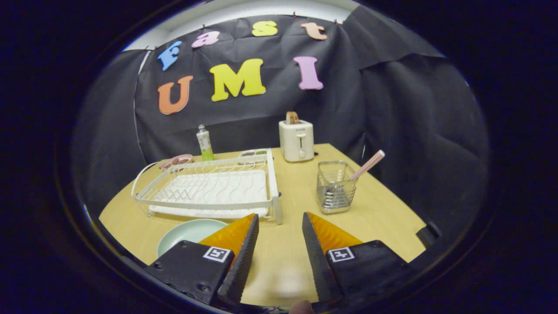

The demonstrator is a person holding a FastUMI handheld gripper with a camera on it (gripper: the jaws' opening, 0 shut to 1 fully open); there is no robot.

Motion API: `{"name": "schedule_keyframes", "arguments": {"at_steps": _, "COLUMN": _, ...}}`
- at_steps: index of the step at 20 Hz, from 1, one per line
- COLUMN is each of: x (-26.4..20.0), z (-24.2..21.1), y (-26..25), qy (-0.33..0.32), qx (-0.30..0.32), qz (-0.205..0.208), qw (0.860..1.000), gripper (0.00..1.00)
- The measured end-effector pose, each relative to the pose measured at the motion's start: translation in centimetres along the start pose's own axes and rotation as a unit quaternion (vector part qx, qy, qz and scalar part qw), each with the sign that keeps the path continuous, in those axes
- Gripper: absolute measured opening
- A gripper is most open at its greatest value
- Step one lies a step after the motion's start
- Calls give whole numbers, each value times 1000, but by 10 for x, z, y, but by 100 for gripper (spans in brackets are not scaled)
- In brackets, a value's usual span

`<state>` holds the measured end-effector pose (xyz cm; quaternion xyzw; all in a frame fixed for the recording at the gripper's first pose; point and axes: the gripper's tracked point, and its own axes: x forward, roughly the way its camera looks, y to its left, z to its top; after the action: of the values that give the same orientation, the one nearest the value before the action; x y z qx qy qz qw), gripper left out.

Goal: Take the plate from the dish rack, then take the spoon from the basket and place it into the plate.

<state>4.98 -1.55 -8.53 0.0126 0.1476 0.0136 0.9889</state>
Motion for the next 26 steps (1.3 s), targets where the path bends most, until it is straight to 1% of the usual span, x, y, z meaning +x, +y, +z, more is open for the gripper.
{"name": "schedule_keyframes", "arguments": {"at_steps": 2, "x": -3, "z": 2, "y": -21, "qy": -27, "qx": -11, "qz": -28, "qw": 999, "gripper": 92}}
{"name": "schedule_keyframes", "arguments": {"at_steps": 3, "x": -4, "z": 2, "y": -29, "qy": -32, "qx": -6, "qz": -32, "qw": 999, "gripper": 98}}
{"name": "schedule_keyframes", "arguments": {"at_steps": 4, "x": -3, "z": 2, "y": -38, "qy": -36, "qx": 1, "qz": -35, "qw": 999, "gripper": 100}}
{"name": "schedule_keyframes", "arguments": {"at_steps": 7, "x": 2, "z": 8, "y": -64, "qy": -59, "qx": 13, "qz": -36, "qw": 998, "gripper": 100}}
{"name": "schedule_keyframes", "arguments": {"at_steps": 14, "x": 54, "z": 23, "y": -110, "qy": -72, "qx": 29, "qz": -26, "qw": 997, "gripper": 100}}
{"name": "schedule_keyframes", "arguments": {"at_steps": 16, "x": 72, "z": 30, "y": -123, "qy": -69, "qx": 35, "qz": -19, "qw": 997, "gripper": 94}}
{"name": "schedule_keyframes", "arguments": {"at_steps": 18, "x": 90, "z": 33, "y": -128, "qy": -63, "qx": 53, "qz": -1, "qw": 997, "gripper": 83}}
{"name": "schedule_keyframes", "arguments": {"at_steps": 19, "x": 96, "z": 32, "y": -129, "qy": -59, "qx": 62, "qz": 9, "qw": 996, "gripper": 75}}
{"name": "schedule_keyframes", "arguments": {"at_steps": 23, "x": 114, "z": 40, "y": -124, "qy": -61, "qx": 91, "qz": 56, "qw": 992, "gripper": 61}}
{"name": "schedule_keyframes", "arguments": {"at_steps": 26, "x": 121, "z": 43, "y": -123, "qy": -53, "qx": 81, "qz": 62, "qw": 993, "gripper": 46}}
